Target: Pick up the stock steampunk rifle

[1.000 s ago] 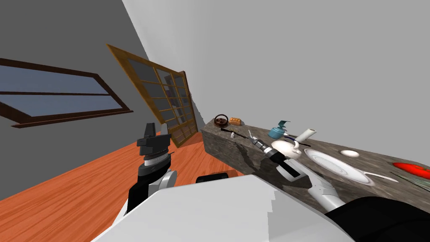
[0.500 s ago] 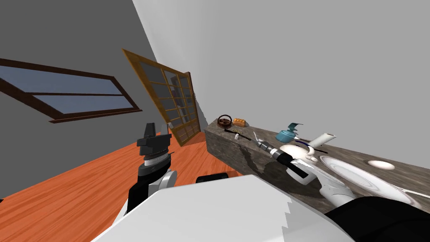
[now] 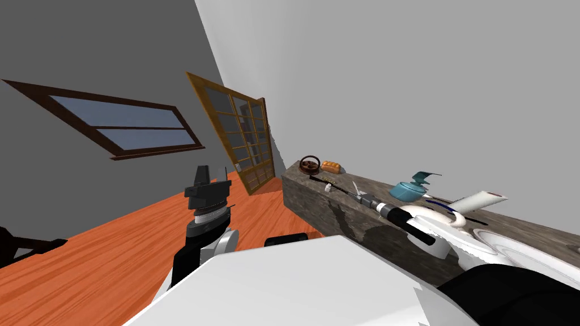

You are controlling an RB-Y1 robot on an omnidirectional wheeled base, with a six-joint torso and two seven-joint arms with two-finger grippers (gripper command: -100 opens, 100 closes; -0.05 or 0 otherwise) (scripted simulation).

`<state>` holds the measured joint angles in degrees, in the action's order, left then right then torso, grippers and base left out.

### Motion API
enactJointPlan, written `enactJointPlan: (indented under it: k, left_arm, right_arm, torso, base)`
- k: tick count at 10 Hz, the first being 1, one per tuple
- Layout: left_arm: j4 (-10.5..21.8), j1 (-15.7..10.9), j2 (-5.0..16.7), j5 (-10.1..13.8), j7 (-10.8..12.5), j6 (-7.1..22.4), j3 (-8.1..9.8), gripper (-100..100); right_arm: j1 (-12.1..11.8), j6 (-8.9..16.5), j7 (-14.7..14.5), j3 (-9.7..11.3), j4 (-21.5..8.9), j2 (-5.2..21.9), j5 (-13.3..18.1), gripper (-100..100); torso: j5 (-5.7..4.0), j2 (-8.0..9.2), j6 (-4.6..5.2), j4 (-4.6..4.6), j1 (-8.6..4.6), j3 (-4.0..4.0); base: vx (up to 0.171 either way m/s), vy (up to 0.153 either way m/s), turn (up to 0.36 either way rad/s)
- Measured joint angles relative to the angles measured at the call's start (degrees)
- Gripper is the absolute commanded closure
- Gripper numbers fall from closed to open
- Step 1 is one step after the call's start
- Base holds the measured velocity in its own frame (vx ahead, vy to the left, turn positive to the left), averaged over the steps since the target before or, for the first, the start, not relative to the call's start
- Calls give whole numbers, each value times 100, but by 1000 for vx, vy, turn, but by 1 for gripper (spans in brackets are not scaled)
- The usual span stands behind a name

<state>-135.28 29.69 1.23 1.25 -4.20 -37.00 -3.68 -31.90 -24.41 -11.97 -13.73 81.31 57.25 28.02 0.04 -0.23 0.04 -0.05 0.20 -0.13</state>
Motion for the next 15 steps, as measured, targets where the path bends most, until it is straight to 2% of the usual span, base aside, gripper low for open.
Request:
enactJointPlan:
  k: [2,3,4,5,6,8,9,11,12,15]
  left_arm:
    - [0,0,0,0,0,0,0,0]
    - [0,0,0,0,0,0,0,0]
    - [0,0,0,0,0,0,-1,0]
    - [0,1,0,0,0,0,0,0]
    - [0,0,0,0,0,0,0,0]
    - [0,0,0,0,0,0,0,0]
    - [0,0,0,0,0,0,0,0]
    - [0,0,0,0,0,0,0,0]
    - [0,0,0,0,0,0,0,0]
    - [0,0,0,0,0,0,0,0]
  right_arm:
    - [-17,14,-121,37,-313,183,203,-100]
    - [-58,-41,-221,24,-562,269,328,-100]
    - [-158,14,-330,44,-715,386,507,-100]
    - [-195,86,-361,69,-770,481,594,-100]
    - [-336,202,-350,81,-774,646,713,-100]
    - [-283,224,-423,179,-1112,823,913,-100]
    - [-474,232,-515,127,-1229,921,1061,-100]
    - [-526,287,-638,196,-1445,1014,1275,-100]
    - [-428,204,-770,270,-1822,1083,1439,-100]
    - [-672,288,-934,332,-2025,1221,1750,-100]
  torso:
    - [0,-5,0,-1,0,-3]
    - [0,-7,-2,-1,3,-4]
    - [3,-23,-5,-5,15,-13]
    - [3,-18,-1,-5,10,-11]
    - [3,-16,-3,-4,10,-9]
    - [3,-7,-3,-1,15,-4]
    - [5,-20,-2,-4,21,-11]
    - [2,-16,-3,-4,15,-10]
    - [4,-26,-4,-6,21,-15]
    - [2,-17,-2,-4,13,-10]
  base:
    - [68,58,102]
    - [124,103,234]
    - [97,71,80]
    - [89,68,116]
    - [59,61,70]
    - [96,99,169]
    - [104,58,52]
    - [113,96,153]
    - [107,68,61]
    - [120,81,131]
